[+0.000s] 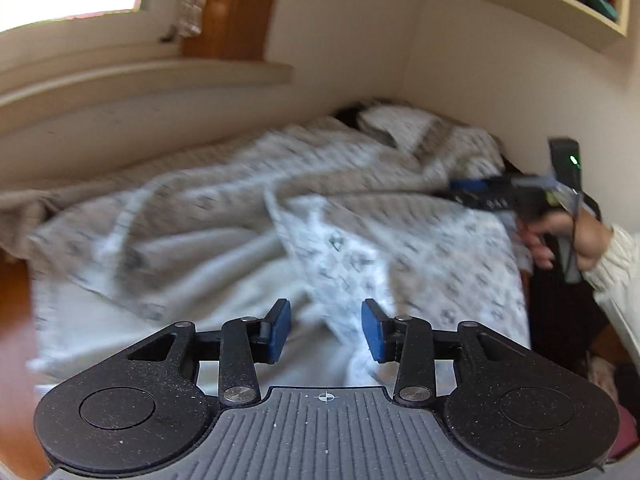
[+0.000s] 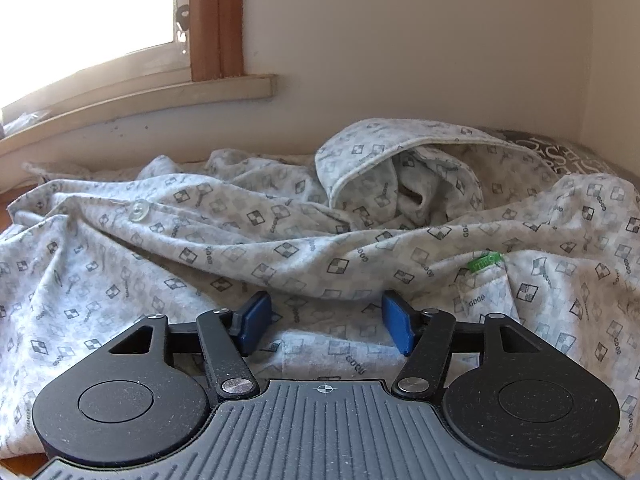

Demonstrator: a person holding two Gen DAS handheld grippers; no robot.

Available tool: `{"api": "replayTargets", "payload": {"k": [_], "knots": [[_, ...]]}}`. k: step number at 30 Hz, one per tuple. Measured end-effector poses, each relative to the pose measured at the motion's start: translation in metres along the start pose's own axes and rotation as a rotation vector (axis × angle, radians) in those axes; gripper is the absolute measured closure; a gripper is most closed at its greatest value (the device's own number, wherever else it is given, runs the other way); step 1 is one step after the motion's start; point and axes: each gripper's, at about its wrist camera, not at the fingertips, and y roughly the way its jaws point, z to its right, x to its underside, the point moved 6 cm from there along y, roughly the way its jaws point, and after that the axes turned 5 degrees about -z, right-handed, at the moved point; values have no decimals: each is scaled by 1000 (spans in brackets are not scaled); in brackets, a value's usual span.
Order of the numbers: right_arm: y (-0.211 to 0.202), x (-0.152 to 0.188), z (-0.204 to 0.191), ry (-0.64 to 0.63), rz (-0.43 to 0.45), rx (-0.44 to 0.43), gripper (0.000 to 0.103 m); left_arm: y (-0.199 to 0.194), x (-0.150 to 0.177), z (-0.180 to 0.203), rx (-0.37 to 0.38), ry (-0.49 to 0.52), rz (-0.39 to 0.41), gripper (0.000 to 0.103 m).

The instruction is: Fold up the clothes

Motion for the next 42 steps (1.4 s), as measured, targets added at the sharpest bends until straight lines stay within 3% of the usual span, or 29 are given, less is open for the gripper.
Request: {"api": "replayTargets", "payload": {"k": [2, 3, 4, 6, 12, 13, 16, 18, 26, 31, 35, 37, 39, 42], "knots": [[0, 0, 1, 0, 3, -2, 41, 0, 3, 6, 18, 12, 6, 67], [0, 1, 1, 0, 5, -3, 41, -2, 3, 7, 22, 20, 15, 90], [0, 1, 1, 0, 6, -4, 41, -3, 2, 7, 26, 28, 24, 102], [-1, 1, 1, 1, 6, -6, 40, -10, -2, 6, -9, 49, 62, 102], [-7, -1, 6, 47, 6, -31, 40, -82, -54, -62, -317, -11, 281, 102], [-9, -2, 7, 52, 5, -39, 40, -89, -62, -73, -308, -45, 283, 102], [-7, 0, 8, 41, -14, -26, 39, -87, -67, -74, -236, -51, 217, 101], [-7, 2, 7, 16, -3, -11, 36, -78, -54, -72, -245, -57, 188, 100], [-6, 1, 6, 7, 1, -1, 33, -57, 5, -56, -246, -52, 82, 61], [-6, 1, 9, 5, 8, -8, 33, -56, 38, -28, -209, -16, 20, 53], [-7, 2, 7, 8, 11, -6, 32, -61, 45, -18, -227, 15, 14, 53], [-7, 2, 7, 8, 13, -6, 32, -60, 46, -15, -244, 39, 19, 66], [-7, 2, 6, 9, 14, -5, 32, -62, 46, -13, -257, 60, 36, 101], [-8, 2, 6, 10, 16, -7, 32, -70, 40, -15, -281, 69, 91, 101]]}}
